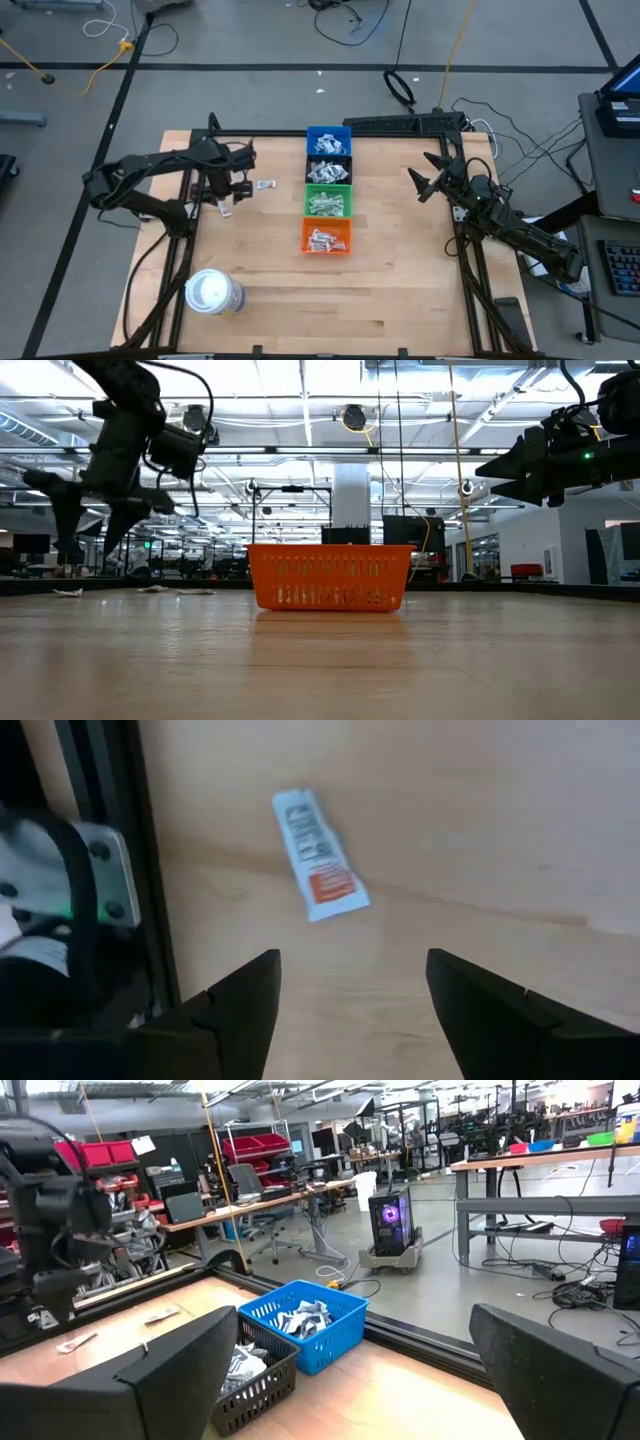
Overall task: Pick & Place First Aid Supplies
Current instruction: Put the orange ointment pack into the orange bin
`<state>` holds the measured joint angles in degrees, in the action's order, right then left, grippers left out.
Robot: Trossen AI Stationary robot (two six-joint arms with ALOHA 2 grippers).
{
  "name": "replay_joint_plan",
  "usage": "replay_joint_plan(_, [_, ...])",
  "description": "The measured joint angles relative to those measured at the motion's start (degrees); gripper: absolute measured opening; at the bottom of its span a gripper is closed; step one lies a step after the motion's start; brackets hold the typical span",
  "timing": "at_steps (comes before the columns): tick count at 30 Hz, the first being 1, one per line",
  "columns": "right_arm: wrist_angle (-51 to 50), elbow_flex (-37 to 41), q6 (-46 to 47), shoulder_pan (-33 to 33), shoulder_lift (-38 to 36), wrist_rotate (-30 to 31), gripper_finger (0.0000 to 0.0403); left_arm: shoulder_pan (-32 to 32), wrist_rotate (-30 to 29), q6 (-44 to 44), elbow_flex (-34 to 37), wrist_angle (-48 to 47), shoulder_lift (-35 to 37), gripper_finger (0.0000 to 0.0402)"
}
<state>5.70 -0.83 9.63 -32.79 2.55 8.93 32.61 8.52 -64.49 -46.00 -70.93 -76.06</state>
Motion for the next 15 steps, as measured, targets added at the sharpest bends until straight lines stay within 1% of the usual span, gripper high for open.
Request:
replay_joint_plan(2, [0.01, -0.01, 0.00, 0.01, 0.00, -0.01, 0.0393, -0.01, 0.73, -1.20, 1.65, 0.37, -0.80, 0.0250])
replay_joint_plan(7, [0.01, -0.01, 0.00, 0.01, 0.00, 0.00, 0.0393, 0.01, 0.09, -3.77, 5.05, 0.75, -4.46, 0.0250])
replay_joint_plan(13, [0.01, 0.01, 0.00, 0.01, 0.00, -0.02, 0.0393, 0.01, -2.49, -6.56, 4.92, 1.23, -8.76, 0.0260])
replay_joint_plan(15, [0.01, -0.01, 0.00, 0.00, 0.00, -0.01, 0.0393, 0.01, -2.53, -6.69, 4.90, 1.22, -9.72, 0.0262])
